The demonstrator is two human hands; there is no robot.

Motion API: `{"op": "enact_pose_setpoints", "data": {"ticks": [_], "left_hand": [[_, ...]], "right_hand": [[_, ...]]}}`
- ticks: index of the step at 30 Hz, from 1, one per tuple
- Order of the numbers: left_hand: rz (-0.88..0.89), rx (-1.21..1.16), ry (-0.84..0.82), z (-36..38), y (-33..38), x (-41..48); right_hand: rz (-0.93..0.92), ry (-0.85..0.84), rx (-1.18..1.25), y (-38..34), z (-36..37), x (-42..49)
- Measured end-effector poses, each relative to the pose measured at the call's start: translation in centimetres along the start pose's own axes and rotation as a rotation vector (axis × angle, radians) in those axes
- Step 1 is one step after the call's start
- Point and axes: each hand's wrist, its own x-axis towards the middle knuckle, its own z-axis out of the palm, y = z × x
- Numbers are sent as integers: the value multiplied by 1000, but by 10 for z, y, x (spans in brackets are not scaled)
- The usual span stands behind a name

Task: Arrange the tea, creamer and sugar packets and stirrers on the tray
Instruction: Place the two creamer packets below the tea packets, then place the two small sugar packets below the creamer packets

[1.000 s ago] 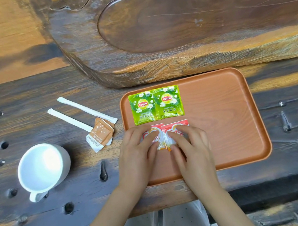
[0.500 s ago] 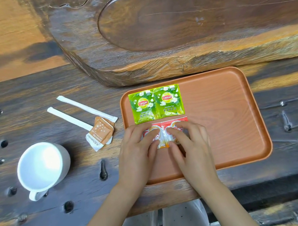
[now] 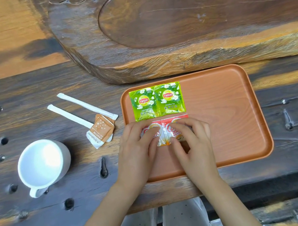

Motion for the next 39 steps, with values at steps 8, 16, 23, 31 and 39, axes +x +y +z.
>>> {"op": "enact_pose_setpoints", "data": {"ticks": [8,16,23,31,39], "left_hand": [[-247,176,96,-61,-38,22],[-508,565,-301,-87,-69,38],[-486,539,-348,-75,-77,46],[-582,349,-328,-116,-91,54],[-620,169,-132,-151,-103,43]], "right_hand": [[-81,15,26,-34,3,25],[-437,-412,-319,-101,62,79],[-476,-575,-390,-112,91,91],[-490,-639,-350,-108,90,90],[-449,-579,-357,-115,99,91]]}}
